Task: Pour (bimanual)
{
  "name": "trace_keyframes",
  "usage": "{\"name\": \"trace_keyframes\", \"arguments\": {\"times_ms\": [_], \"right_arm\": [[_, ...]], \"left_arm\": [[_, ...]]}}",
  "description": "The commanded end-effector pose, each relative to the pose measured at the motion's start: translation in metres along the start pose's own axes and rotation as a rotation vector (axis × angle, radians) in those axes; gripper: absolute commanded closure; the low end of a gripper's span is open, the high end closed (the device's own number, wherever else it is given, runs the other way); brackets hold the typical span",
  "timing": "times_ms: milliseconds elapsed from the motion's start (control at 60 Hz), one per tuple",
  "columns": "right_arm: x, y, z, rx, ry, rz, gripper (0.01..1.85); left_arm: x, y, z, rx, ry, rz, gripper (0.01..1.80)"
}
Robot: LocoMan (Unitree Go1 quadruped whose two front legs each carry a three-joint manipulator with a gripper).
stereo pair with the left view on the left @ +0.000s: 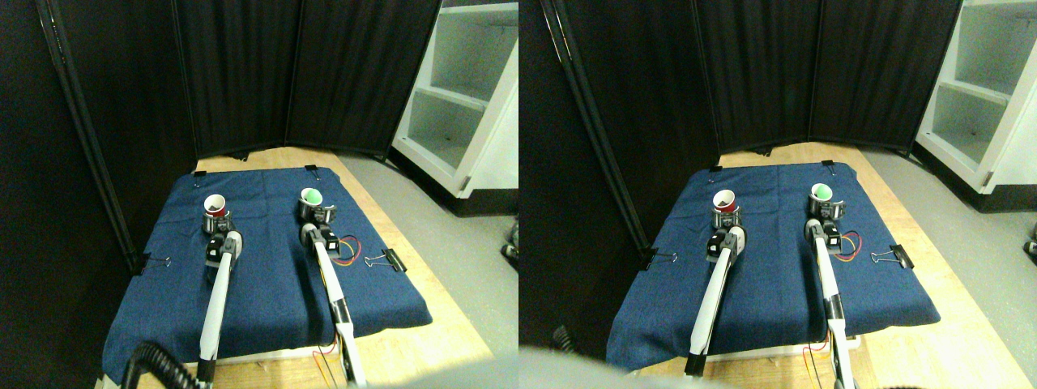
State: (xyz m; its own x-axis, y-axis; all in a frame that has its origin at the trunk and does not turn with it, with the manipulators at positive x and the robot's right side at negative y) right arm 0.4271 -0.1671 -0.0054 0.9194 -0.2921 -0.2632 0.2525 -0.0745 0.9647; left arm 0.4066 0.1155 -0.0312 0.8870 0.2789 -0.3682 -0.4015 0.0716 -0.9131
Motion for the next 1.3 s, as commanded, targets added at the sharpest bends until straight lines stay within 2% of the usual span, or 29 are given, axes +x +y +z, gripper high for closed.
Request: {"name": "trace_keyframes", "arguments": {"times_ms": [17, 100, 200, 300, 383, 517, 533, 600, 633, 667, 767, 950, 1133, 1150, 1233, 1300], "right_arm": [[0.004, 0.000, 0.000, -0.003, 0.016, -0.001, 1.02], [0.005, 0.001, 0.000, -0.007, 0.045, -0.013, 0.95], [0.007, 0.002, -0.002, 0.040, 0.052, -0.006, 1.08], [0.007, 0.001, -0.002, 0.049, 0.054, -0.008, 1.11], [0.009, 0.000, -0.002, 0.033, 0.051, -0.011, 1.02], [0.010, -0.003, 0.000, 0.024, 0.039, -0.024, 0.99], [0.010, -0.003, 0.000, 0.031, 0.035, -0.026, 1.03], [0.011, -0.004, 0.001, 0.040, 0.030, -0.030, 1.17], [0.011, -0.004, 0.003, 0.034, -0.001, -0.039, 1.32], [0.011, -0.004, 0.003, 0.037, -0.037, -0.048, 1.43], [0.010, -0.003, 0.004, 0.023, -0.070, -0.053, 1.51], [0.010, -0.001, 0.005, -0.003, -0.029, -0.025, 1.53], [0.007, 0.002, -0.001, -0.033, 0.009, 0.002, 1.53], [0.004, 0.003, -0.002, -0.079, -0.012, 0.004, 1.53], [-0.003, 0.009, -0.006, -0.136, 0.003, 0.032, 1.53], [-0.008, 0.018, -0.009, -0.148, 0.019, 0.057, 1.53]], "left_arm": [[0.001, -0.003, 0.000, -0.006, 0.002, -0.024, 1.09], [0.001, -0.003, 0.001, 0.001, 0.001, -0.026, 1.09], [0.000, -0.004, 0.004, 0.014, -0.003, -0.031, 1.07], [0.000, -0.004, 0.005, 0.004, -0.012, -0.031, 1.05], [0.004, -0.004, 0.006, 0.004, -0.010, -0.036, 1.04], [0.005, -0.004, 0.006, -0.010, -0.037, -0.039, 1.07], [0.007, -0.004, 0.005, -0.008, -0.060, -0.049, 1.10], [0.008, -0.004, 0.004, -0.015, -0.094, -0.057, 1.19], [0.009, -0.005, 0.003, -0.003, -0.149, -0.073, 1.45], [0.010, -0.005, 0.001, -0.001, -0.165, -0.087, 1.48], [0.011, -0.006, 0.000, 0.015, -0.162, -0.100, 1.48], [0.010, -0.007, 0.000, 0.039, -0.166, -0.102, 1.48], [0.009, -0.007, 0.001, 0.047, -0.145, -0.109, 1.48], [0.008, -0.008, 0.002, 0.054, -0.142, -0.109, 1.48], [0.005, -0.011, 0.002, 0.052, -0.134, -0.114, 1.48], [0.000, -0.017, 0.004, 0.065, -0.102, -0.124, 1.48]]}}
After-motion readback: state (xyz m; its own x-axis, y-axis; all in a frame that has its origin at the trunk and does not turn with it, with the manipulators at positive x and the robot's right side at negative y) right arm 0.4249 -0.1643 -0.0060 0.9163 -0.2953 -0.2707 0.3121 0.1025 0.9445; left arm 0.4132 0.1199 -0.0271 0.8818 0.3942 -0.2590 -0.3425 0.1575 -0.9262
